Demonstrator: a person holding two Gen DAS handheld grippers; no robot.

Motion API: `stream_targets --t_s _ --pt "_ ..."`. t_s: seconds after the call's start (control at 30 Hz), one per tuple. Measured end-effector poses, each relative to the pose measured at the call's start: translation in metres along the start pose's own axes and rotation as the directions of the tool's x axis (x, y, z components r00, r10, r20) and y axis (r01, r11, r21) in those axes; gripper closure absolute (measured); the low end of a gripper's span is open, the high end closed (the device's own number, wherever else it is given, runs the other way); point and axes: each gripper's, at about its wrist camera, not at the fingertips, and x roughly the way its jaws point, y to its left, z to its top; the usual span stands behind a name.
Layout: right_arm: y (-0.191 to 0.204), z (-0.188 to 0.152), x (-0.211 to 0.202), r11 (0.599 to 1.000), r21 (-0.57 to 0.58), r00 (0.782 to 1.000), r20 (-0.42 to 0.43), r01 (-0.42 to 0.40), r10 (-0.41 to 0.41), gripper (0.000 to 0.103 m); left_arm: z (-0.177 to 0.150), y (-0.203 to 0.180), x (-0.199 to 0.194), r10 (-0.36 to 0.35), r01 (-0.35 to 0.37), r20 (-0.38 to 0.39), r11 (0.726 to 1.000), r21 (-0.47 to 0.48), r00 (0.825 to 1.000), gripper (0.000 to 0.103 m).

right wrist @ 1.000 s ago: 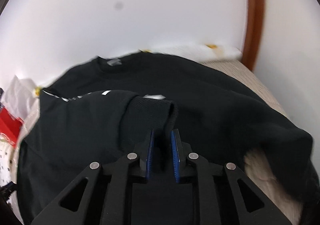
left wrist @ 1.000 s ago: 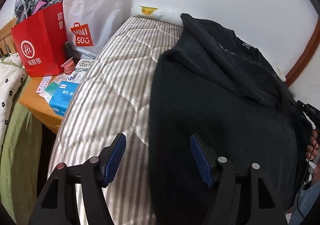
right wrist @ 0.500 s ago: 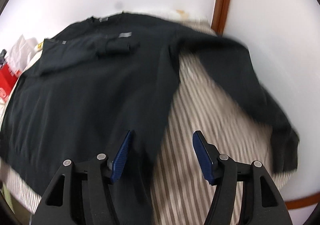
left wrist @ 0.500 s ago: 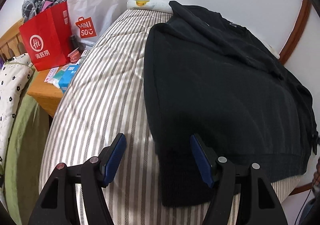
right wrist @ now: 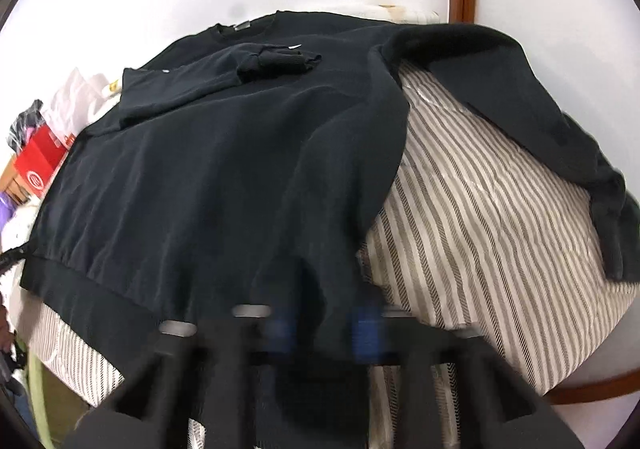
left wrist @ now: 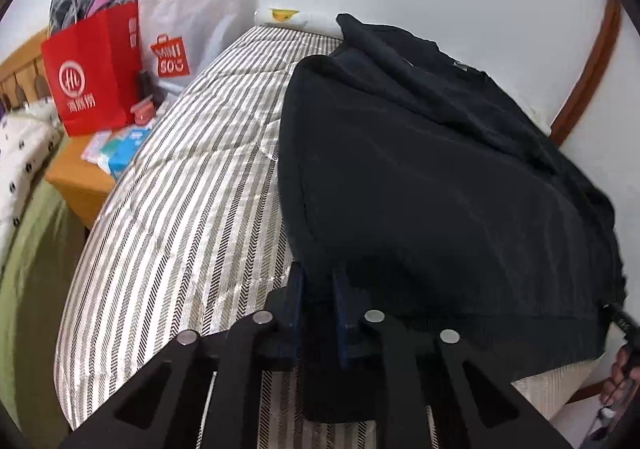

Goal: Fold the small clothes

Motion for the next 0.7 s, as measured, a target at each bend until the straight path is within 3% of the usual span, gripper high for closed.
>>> stream_targets --t_s 0.07,0.43,0.6,0.7 --pt "0.000 0.003 -0.005 1.000 -0.025 1.000 -0.006 -0.010 0.010 0.095 -0.002 0.005 -0.007 -0.026 0.026 -0.003 0.999 -0.035 1.000 0.092" --pt "-0.021 -0.009 -0.027 0.996 -0.081 0.999 -0.045 -0.032 0.029 0.096 -0.048 -0.008 -0.057 -0.035 0.035 -0.002 0.998 0.048 0.999 0.092" --pt "-0.029 -0.018 -0.031 0.996 -0.086 0.998 -0.057 -0.013 0.009 0.095 -0.075 -0.010 -0.063 -0.057 0.059 -0.034 0.996 0.062 0.998 0.091" --pt "-0.025 -0.015 -0.027 0.993 -0.113 0.996 -0.072 0.039 -0.047 0.091 -0.076 -0.011 -0.059 -0.052 0.055 -0.042 0.996 0.075 0.998 0.089"
